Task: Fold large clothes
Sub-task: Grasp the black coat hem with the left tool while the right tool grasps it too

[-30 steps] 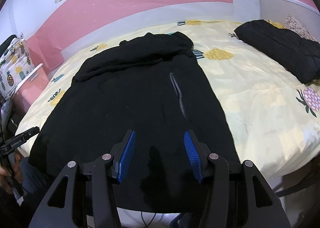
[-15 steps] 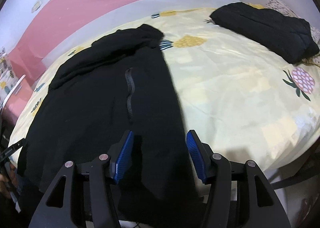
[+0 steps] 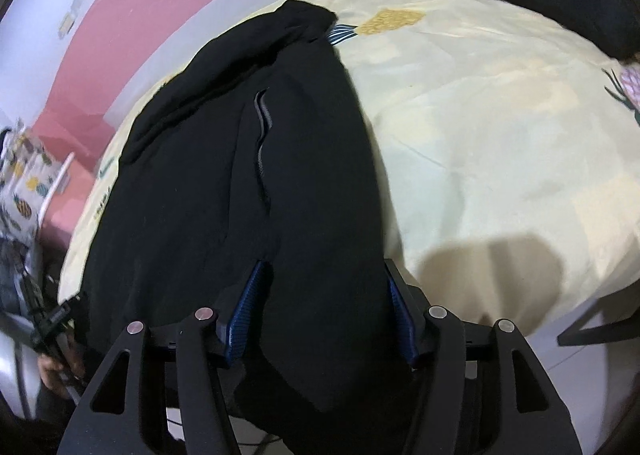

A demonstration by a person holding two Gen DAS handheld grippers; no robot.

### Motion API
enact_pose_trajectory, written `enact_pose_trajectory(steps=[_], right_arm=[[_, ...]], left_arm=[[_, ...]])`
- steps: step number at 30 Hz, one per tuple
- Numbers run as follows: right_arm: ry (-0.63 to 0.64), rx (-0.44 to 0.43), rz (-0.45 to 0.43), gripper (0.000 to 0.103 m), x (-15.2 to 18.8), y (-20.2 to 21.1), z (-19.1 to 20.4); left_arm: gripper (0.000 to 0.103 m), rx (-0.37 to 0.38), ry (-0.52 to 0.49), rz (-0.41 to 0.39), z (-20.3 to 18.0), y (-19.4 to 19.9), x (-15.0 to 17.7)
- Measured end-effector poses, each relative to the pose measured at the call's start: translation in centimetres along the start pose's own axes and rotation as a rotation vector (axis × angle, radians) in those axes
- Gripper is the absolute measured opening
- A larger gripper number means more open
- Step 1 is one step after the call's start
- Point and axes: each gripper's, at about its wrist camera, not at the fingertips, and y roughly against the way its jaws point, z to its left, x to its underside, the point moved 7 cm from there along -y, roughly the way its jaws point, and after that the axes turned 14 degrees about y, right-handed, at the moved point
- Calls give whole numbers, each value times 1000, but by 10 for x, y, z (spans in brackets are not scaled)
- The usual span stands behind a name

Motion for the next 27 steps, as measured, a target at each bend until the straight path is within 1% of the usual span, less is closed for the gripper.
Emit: enact_pose_trajectory(steps=[2, 5, 7, 9, 12, 16, 17, 18, 19, 20, 21, 23, 24, 27], right_arm=[[-12, 1, 13, 60, 0, -3, -2], [-50, -15, 31, 60, 0, -8, -6], [-32, -12, 38, 60, 4, -6, -2], [-18, -20, 47, 60, 9, -3, 0], [-39, -40, 55, 60, 16, -2, 0], [-19, -18, 85, 59, 14, -6, 3], [-20, -16, 93, 56, 14, -8, 3], [-20, -17, 94, 51, 14, -8, 3], [-21, -25, 93, 47, 14, -9, 3], [-25, -39, 89, 39, 14, -9, 5], [-27, -54, 83, 32, 13, -9, 8], [-11, -51, 75, 27, 11, -8, 13], [-9, -50, 70, 25, 10, -6, 14], [-21, -78, 12, 22, 1, 11, 19]], left_arm=[[65, 4, 18, -4, 4, -3, -1], [65, -10, 6, -19, 3, -5, -3], [65, -15, 2, -17, 4, -1, 2], [65, -4, 22, -16, 9, 3, 8], [65, -2, 21, -22, 10, 7, 13], [65, -15, 16, -5, 9, 5, 15], [65, -9, 18, -3, 9, 5, 15], [63, -1, 24, 1, 9, 5, 16], [63, 5, 29, 8, 9, 5, 16], [59, 7, 31, 12, 9, 6, 15], [46, 15, 38, 20, 7, 6, 15], [30, 57, 69, 42, 4, 8, 15], [23, 71, 77, 41, 2, 12, 13], [17, 111, 69, -4, -10, 34, 2]])
